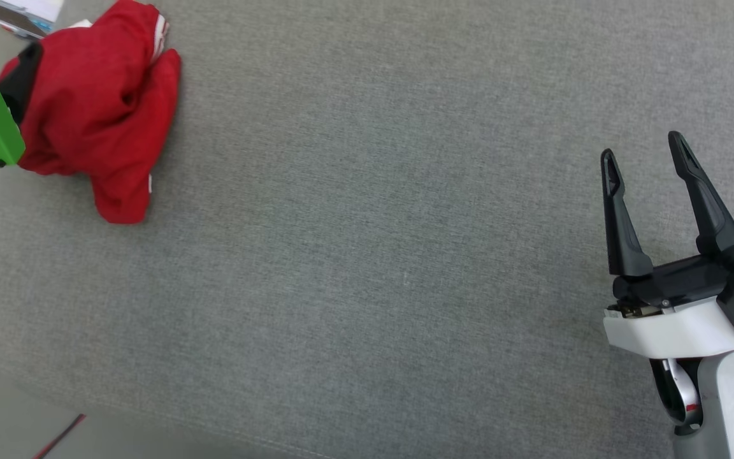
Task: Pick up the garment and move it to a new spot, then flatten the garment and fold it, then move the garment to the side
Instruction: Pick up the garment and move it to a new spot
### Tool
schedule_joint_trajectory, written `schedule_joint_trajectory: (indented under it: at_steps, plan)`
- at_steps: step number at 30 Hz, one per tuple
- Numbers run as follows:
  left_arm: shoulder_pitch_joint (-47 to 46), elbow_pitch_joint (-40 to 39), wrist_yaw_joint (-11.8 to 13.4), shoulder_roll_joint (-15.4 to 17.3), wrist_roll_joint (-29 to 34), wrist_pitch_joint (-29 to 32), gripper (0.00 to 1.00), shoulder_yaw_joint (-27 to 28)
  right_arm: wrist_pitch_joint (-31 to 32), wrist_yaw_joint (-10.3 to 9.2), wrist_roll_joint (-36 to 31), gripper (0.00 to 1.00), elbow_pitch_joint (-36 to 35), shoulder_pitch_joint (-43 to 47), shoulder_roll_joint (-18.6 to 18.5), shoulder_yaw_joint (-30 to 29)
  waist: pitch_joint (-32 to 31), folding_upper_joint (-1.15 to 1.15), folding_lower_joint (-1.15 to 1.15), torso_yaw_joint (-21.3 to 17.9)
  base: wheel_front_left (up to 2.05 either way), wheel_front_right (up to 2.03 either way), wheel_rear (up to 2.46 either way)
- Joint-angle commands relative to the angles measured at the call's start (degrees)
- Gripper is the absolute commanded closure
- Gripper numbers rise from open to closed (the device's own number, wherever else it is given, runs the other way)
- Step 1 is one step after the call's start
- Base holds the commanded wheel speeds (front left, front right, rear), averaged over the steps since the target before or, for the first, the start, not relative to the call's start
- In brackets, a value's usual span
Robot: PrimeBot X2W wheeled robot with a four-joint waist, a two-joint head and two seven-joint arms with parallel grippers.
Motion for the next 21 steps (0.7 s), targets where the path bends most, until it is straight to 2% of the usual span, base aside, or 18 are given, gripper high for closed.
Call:
schedule_joint_trajectory:
  at_steps: [1, 4, 8, 13, 21]
  plan:
    - [-1.29, 0.57, -0.12, 1.01, -1.72, 2.75, 0.0, -1.33, -0.35, 0.37, 0.04, 0.0, -0.44, -1.17, -0.33, 0.01, 2.06, 0.0, -0.01, -1.64, 0.0, 0.0, 0.0]
    - [-2.36, 2.38, -0.13, 2.05, -4.86, 8.58, 0.0, -4.09, -0.35, 0.37, 0.05, 0.0, -0.54, -1.6, -0.62, -0.09, 3.4, 0.0, -0.01, -2.29, 0.0, 0.0, 0.0]
    - [-2.67, 5.18, -0.13, 2.36, -7.38, 13.08, 0.0, -6.99, -0.35, 0.37, 0.03, 0.0, -0.69, -1.95, -0.96, -0.24, 4.92, 0.0, -0.01, -3.07, 0.0, 0.0, 0.0]
    - [-1.83, 8.73, -0.13, 1.59, -8.54, 15.86, 0.0, -10.96, -0.35, 0.37, 0.34, 0.0, -0.44, -2.67, -1.23, -0.9, 6.61, 0.0, -0.01, -3.64, 0.0, 0.0, 0.0]
    - [-1.46, 12.62, -0.13, -1.91, -10.46, 16.56, 0.0, -16.21, -0.35, 0.37, 0.65, 0.0, 0.05, -3.09, -1.71, -1.01, 8.01, 0.0, -0.01, -3.61, 0.0, 0.0, 0.0]
